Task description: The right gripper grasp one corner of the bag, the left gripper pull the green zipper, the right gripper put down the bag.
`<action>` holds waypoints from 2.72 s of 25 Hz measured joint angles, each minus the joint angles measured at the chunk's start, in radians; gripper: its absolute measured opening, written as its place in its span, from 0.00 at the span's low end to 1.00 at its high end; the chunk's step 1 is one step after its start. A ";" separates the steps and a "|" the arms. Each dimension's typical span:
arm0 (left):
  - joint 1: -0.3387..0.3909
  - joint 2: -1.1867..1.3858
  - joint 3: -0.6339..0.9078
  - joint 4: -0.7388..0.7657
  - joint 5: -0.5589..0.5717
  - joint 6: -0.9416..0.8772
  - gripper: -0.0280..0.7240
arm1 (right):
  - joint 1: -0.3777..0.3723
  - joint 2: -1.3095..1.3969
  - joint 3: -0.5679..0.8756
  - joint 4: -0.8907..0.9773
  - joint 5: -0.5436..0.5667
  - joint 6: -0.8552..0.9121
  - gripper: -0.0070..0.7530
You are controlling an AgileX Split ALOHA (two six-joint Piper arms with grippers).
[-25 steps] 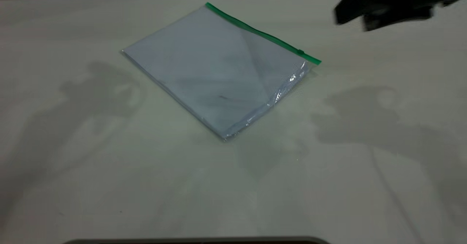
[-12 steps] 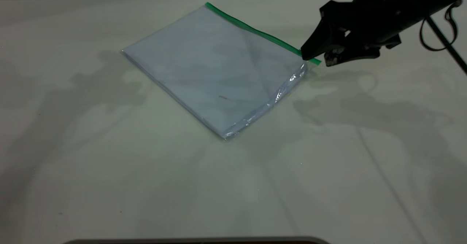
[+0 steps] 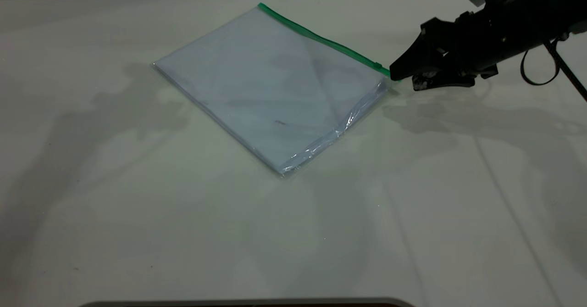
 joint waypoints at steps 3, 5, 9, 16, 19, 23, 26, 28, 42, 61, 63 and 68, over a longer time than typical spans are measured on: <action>0.000 0.000 0.000 -0.020 -0.001 0.000 0.79 | -0.001 0.041 -0.025 0.046 0.000 -0.055 0.72; 0.000 0.000 0.000 -0.025 -0.002 -0.001 0.79 | -0.001 0.066 -0.041 0.071 0.000 -0.082 0.72; 0.000 0.000 0.000 -0.025 -0.003 -0.001 0.79 | -0.001 0.112 -0.076 0.113 0.009 -0.114 0.72; 0.000 0.000 0.000 -0.025 -0.020 -0.001 0.79 | -0.001 0.182 -0.135 0.175 0.068 -0.150 0.72; 0.000 0.000 0.000 -0.025 -0.020 -0.001 0.79 | -0.001 0.204 -0.147 0.215 0.110 -0.166 0.72; 0.000 0.000 0.000 -0.025 -0.022 -0.001 0.79 | 0.002 0.229 -0.156 0.249 0.152 -0.178 0.72; 0.000 0.000 0.000 -0.025 -0.025 -0.001 0.79 | 0.013 0.235 -0.159 0.255 0.160 -0.183 0.72; 0.000 0.000 0.000 -0.025 -0.026 -0.001 0.79 | 0.026 0.235 -0.165 0.256 0.160 -0.184 0.72; 0.000 0.001 0.000 -0.025 -0.028 0.016 0.79 | 0.045 0.249 -0.222 0.243 0.199 -0.184 0.06; 0.000 0.024 0.000 -0.005 -0.025 0.342 0.79 | 0.176 0.245 -0.604 -0.697 0.474 0.324 0.05; 0.000 0.024 0.000 -0.005 -0.025 0.344 0.79 | 0.220 0.237 -0.604 -0.731 0.474 0.347 0.05; 0.000 0.024 0.000 -0.005 -0.026 0.345 0.79 | 0.286 0.149 -0.601 -0.852 0.489 0.464 0.05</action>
